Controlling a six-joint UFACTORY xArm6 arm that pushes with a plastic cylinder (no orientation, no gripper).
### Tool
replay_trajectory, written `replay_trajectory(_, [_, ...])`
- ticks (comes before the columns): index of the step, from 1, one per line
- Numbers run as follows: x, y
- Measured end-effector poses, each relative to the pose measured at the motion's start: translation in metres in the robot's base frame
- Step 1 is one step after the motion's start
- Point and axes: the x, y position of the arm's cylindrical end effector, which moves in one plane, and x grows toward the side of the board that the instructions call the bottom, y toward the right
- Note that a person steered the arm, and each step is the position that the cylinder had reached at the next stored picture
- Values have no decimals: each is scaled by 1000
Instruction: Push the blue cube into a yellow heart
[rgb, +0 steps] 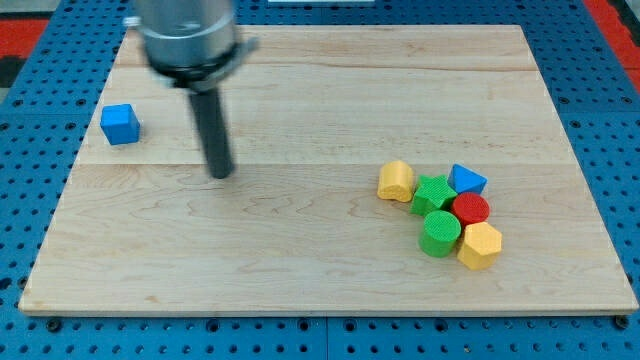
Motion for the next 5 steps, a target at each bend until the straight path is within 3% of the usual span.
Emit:
replay_trajectory(1, [-30,-98])
replay_trajectory(2, [-91,-121])
replay_trajectory(3, [-93,-88])
replay_trajectory(4, [-126,-139])
replay_trajectory(5, [-128,-77])
